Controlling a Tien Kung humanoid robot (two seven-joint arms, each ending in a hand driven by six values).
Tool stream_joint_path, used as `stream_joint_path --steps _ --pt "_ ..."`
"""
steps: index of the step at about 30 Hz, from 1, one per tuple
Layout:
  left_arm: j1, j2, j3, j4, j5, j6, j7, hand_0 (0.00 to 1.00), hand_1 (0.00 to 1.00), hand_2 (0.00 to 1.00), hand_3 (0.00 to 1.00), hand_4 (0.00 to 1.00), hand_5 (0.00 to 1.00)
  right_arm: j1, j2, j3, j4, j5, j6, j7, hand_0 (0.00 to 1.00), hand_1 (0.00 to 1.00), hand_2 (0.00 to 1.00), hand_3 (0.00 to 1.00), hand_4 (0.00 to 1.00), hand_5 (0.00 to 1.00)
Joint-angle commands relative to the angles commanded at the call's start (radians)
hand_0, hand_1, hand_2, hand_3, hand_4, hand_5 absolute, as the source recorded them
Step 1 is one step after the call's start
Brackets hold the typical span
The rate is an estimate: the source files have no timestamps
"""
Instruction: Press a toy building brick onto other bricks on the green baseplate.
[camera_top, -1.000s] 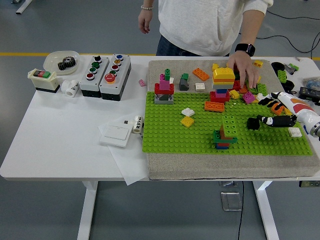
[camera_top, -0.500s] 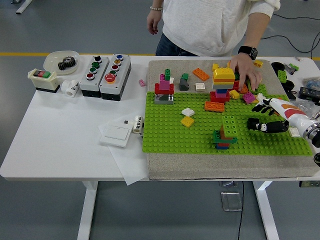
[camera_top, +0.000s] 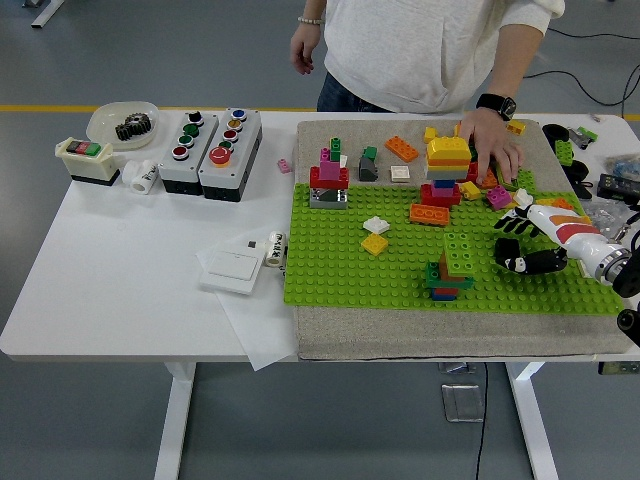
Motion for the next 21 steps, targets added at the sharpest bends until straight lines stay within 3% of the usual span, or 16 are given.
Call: stream_joint_path --steps 5,6,11,12,21 --pt "0.003 0.000 -0.005 0.000 0.007 -0.001 0.003 0.484 0.563 0.642 0.625 0.668 0.743 0.004 0.007 -0.006 -0.013 -0.009 -0.010 -0.005 0.526 0.615 0.670 0.689 0.856 0.201" --pt "0.003 0.000 -0.005 0.000 0.008 -0.001 0.003 0.485 0.564 0.642 0.625 0.668 0.742 0.004 0.007 -0.006 -0.014 -0.009 -0.011 -0.005 0.482 0.587 0.621 0.603 0.821 0.204" --pt "0.005 0.001 -0.008 0.000 0.013 -0.001 0.004 0.485 0.564 0.642 0.625 0.668 0.742 0.007 0.009 -0.010 -0.019 -0.020 -0.016 -0.014 0.482 0.587 0.621 0.603 0.821 0.204" --pt "0.005 0.001 -0.009 0.000 0.014 -0.001 0.005 0.485 0.563 0.642 0.625 0.668 0.742 0.007 0.009 -0.010 -0.020 -0.023 -0.016 -0.015 0.457 0.557 0.574 0.557 0.791 0.225" --pt "0.004 0.001 -0.006 -0.001 0.012 -0.001 0.004 0.488 0.563 0.643 0.624 0.668 0.742 0.010 0.008 -0.014 -0.026 -0.046 -0.027 -0.019 0.437 0.529 0.564 0.542 0.776 0.235"
